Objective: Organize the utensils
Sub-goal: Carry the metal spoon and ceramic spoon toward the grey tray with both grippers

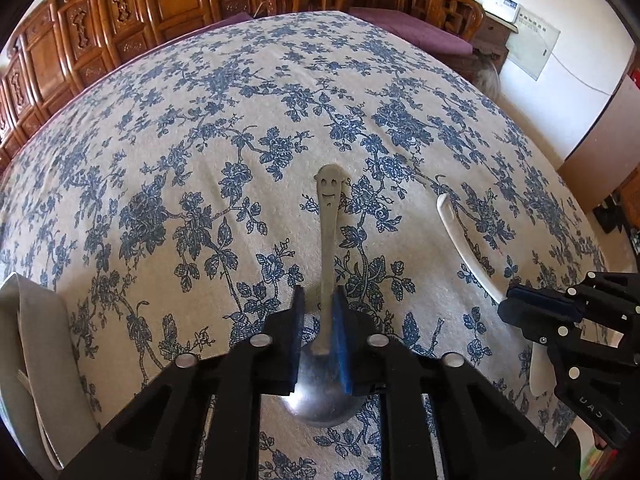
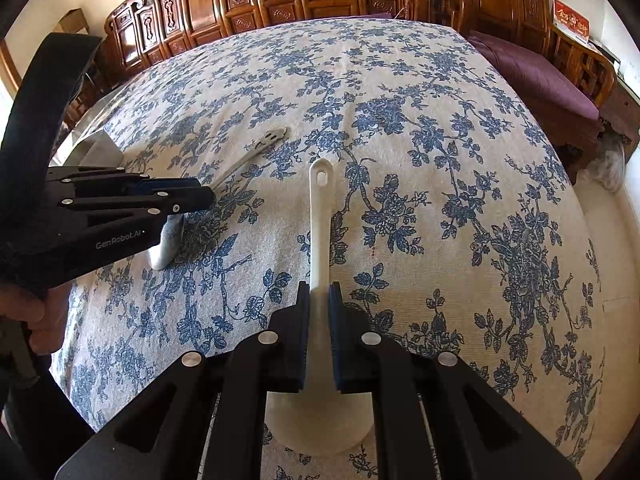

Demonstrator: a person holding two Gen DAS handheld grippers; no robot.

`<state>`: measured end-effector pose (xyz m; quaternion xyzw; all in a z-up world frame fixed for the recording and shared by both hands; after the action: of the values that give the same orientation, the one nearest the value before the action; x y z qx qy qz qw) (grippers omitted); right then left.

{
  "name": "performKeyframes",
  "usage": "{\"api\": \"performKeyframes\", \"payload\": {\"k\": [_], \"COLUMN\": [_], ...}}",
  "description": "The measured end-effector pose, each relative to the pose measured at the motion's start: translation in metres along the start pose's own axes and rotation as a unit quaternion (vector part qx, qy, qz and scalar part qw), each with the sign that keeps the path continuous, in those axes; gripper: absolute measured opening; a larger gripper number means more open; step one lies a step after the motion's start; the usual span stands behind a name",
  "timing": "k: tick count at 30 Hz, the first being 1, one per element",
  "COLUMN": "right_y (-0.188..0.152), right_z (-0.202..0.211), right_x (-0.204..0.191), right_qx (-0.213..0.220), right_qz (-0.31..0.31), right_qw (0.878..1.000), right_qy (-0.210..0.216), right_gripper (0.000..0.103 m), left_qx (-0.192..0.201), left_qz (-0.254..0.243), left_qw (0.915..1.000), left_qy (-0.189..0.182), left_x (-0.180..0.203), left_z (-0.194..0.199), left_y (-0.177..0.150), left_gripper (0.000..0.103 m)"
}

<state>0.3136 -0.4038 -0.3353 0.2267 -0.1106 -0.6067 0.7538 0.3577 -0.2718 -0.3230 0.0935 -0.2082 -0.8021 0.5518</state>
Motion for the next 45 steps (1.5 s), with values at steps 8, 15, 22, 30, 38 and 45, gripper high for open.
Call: {"api": "performKeyframes", "payload": {"k": [8, 15, 22, 30, 38, 45], "right_y": [0.000, 0.007, 0.019, 0.027, 0.036, 0.037], "right_z": [-0.001, 0.012, 0.030, 0.043, 0.055, 0.055], "right_x": [-0.011, -0.039, -0.070, -0.107, -0.138, -0.161], "right_qx": [-0.003, 0.010, 0.032, 0.048, 0.063, 0.066], "right_qz": [0.010, 0.038, 0.064, 0.094, 0.113, 0.127], "right_qw": [1.000, 0.999, 0.997, 0.994, 0.991, 0.988], "right_qy": [0.005, 0.009, 0.022, 0.035, 0.044, 0.050], "right_gripper": [0.011, 0.011, 0.011, 0.011, 0.011, 0.011], "left_qx": [0.019, 0.047, 0.072, 0.100, 0.114, 0.107], "left_qz": [0.016, 0.025, 0.034, 0.051, 0.072, 0.106], "left_qw": [0.9997, 0.9985, 0.9967, 0.9933, 0.9899, 0.9869], "left_qy": [0.006, 0.009, 0.015, 0.028, 0.045, 0.058], "left_x": [-0.016, -0.031, -0.046, -0.076, -0.117, -0.158], "left_z": [0.022, 0.060, 0.097, 0.137, 0.162, 0.162], "left_y": [-0.008, -0.016, -0.025, -0.037, -0.050, -0.066], "left_gripper": [0.005, 0.005, 0.005, 0.005, 0.005, 0.005]}}
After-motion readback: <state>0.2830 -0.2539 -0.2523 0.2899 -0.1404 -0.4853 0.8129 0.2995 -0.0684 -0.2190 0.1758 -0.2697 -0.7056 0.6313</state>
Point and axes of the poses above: each gripper's, at about its wrist camera, not at the fingertips, and z roughly against the way its jaws point, x to its right, y to its top, the point moved 8 cm from there along -z, roughly the way its jaws point, and after that the axes turned 6 degrees about z, right-handed, at the moved point
